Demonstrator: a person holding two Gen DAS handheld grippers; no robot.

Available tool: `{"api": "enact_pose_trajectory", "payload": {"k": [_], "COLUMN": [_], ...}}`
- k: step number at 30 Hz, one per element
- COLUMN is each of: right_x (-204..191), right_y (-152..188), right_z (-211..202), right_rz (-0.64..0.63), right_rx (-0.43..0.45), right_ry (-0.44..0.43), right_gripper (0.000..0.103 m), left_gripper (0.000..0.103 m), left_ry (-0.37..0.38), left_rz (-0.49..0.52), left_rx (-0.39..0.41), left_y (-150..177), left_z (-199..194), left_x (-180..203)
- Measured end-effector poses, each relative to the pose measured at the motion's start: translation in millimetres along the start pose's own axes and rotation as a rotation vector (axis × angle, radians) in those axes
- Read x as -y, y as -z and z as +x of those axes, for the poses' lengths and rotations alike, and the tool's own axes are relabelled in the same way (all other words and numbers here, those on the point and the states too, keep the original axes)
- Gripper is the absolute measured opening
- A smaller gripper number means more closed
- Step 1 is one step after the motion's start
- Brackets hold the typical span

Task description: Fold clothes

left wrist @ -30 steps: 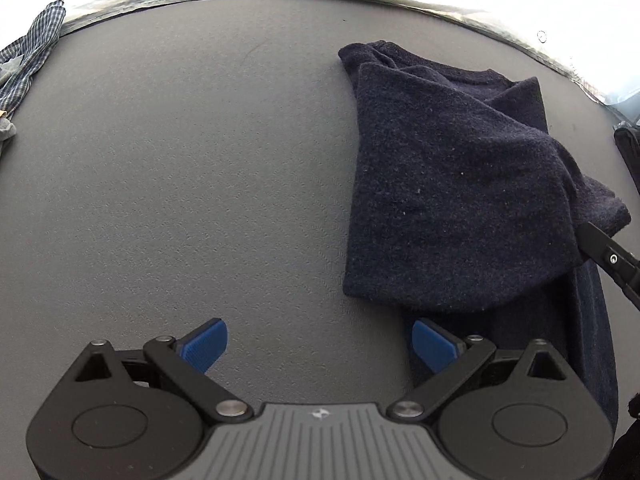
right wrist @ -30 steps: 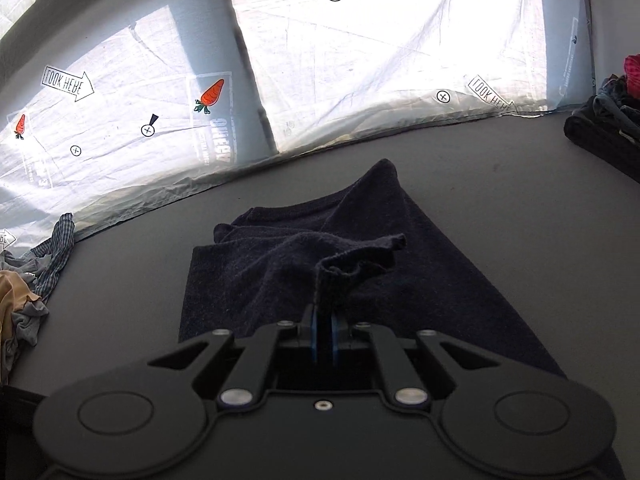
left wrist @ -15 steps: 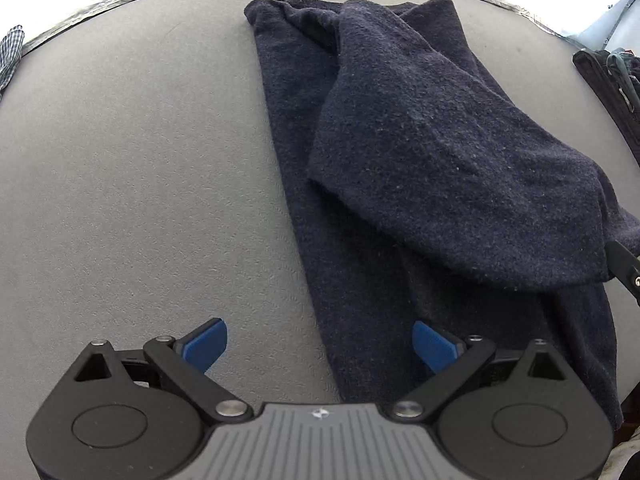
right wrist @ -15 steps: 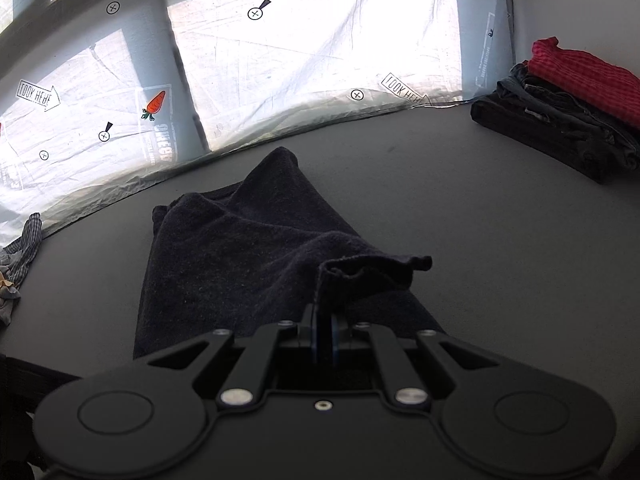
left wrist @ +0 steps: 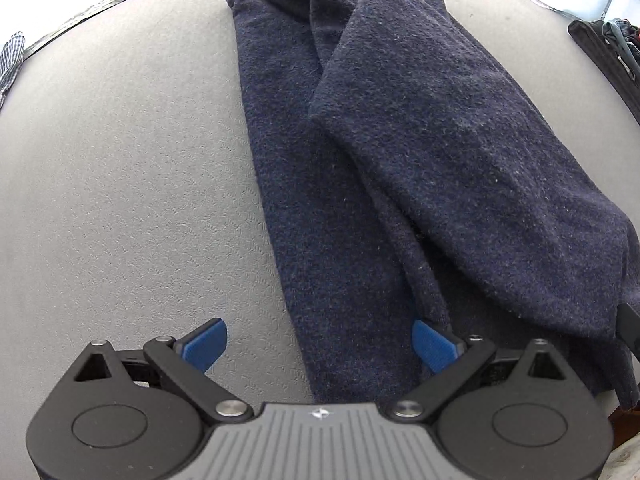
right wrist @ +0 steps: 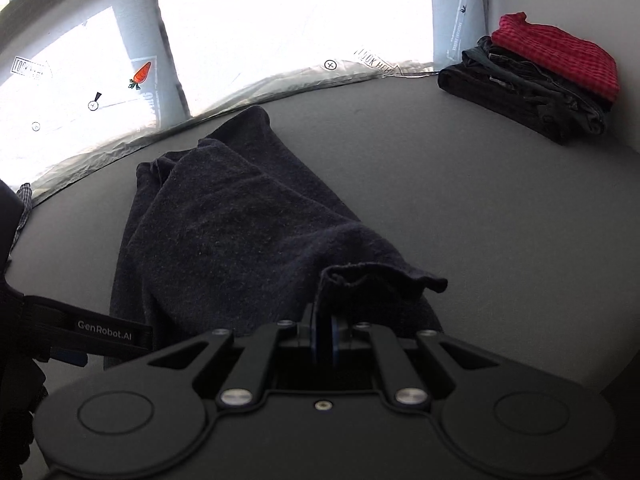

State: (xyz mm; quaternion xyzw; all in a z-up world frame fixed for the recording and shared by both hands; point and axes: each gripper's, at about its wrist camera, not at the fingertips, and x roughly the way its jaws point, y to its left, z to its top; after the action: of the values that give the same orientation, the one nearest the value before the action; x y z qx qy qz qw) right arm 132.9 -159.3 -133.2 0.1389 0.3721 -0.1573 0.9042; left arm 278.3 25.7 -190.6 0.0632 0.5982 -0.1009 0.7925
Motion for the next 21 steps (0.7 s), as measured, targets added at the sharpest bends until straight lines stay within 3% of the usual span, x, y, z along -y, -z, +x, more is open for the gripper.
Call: {"api": "enact_pose_trajectory", "payload": {"k": [14,17,20,21], "right_x": [6,8,12,14], "right_y": [23,22,16,13], "right_z": [12,13,2,-3], "right_rz": [0.035,0.037,0.046,0.051], "right_rx": [-0.141,-0.185,-0.167,-0.147], "right_ry": [0.002,0.024,0.026,0.029], "right_gripper": [0.01,0.018,0.024,0.03], "left_gripper": [0.103,0.103,0.103,0.103], "left_ry": [-0.002,0.004,0.01,0.01], "left_rz": [-0.01,-0.012,-0.013,-0.012], "left_rx": [-0.007,-0.006,-0.004,-0.001], "left_y": [20,22,24,24], "left_z": [8,9,11,11], "left_x": [-12,-12,-12,-13]}}
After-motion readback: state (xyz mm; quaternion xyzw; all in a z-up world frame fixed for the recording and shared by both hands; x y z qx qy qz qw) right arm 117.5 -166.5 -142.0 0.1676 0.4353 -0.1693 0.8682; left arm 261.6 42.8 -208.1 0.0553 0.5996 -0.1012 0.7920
